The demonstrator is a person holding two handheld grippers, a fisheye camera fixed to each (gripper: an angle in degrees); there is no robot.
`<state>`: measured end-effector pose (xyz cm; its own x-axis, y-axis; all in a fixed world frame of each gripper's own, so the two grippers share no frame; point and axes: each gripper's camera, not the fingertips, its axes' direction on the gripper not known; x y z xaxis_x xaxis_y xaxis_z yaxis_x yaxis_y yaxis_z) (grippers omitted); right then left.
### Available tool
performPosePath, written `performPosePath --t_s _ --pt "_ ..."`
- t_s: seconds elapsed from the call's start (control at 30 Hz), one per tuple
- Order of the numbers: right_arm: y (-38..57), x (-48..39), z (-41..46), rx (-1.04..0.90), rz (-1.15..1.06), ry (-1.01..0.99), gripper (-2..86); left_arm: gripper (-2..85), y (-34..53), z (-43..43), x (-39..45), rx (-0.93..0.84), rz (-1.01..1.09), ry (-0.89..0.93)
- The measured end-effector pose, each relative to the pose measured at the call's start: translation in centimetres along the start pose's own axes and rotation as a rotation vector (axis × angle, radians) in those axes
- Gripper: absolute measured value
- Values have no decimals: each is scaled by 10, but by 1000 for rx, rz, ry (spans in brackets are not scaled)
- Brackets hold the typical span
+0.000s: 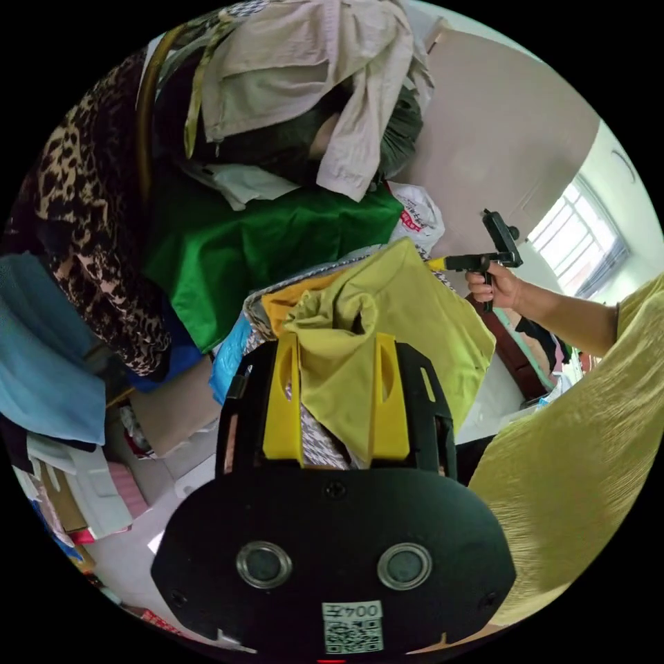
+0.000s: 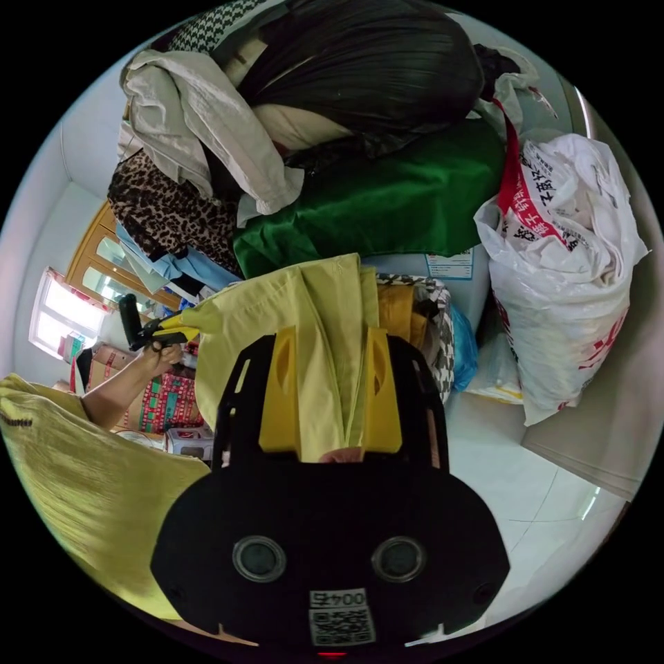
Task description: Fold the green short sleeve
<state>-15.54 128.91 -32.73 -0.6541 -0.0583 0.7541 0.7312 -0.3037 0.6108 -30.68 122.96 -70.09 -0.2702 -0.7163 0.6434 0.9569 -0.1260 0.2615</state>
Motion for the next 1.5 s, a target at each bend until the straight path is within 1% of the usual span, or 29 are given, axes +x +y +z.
performPosePath --t_s 0.1,0.17,0.27,0.37,0.5,0.6,0.67,0.77,0.87,1.0,1.07,1.17,1.33,1.43,1.5 --pt "-5 0 -2 17 -10 -75 148 130 6 0 -16 5 -56 88" --pt "-8 0 -1 11 -23 -106 156 101 13 -3 -24 19 -103 160" --pt "-9 -2 -4 24 -22 -60 165 70 24 -12 -17 35 -93 147" --pt "-7 -1 -9 61 -7 -46 169 65 33 -14 -7 30 -73 102" --pt "-11 -1 2 7 -11 -56 163 72 40 -9 -9 0 -116 89" --pt "-14 -9 12 -50 -31 -89 104 57 43 -7 -6 -11 -110 97" --pt "-11 -28 3 -5 -66 16 52 44 45 -15 6 -2 -86 72" --pt "-3 -55 -13 59 -123 69 21 38 51 -28 31 19 -34 7" --pt "5 -80 -25 96 -172 144 8 33 52 -42 60 33 33 -85" --pt "13 -104 -50 156 -195 189 1 32 39 -59 98 24 142 -170" --pt "16 -108 -63 192 -174 210 1 33 25 -61 108 -2 189 -199" --pt "12 -95 -60 182 -98 203 1 37 4 -46 98 -68 208 -202" --pt "0 -77 -32 77 27 216 18 57 -14 7 53 -221 119 -118" --pt "-3 -89 -45 103 51 240 45 84 -12 0 29 -205 -4 -31" --pt "0 -101 -62 144 49 297 68 96 -4 -20 22 -146 -69 -66"
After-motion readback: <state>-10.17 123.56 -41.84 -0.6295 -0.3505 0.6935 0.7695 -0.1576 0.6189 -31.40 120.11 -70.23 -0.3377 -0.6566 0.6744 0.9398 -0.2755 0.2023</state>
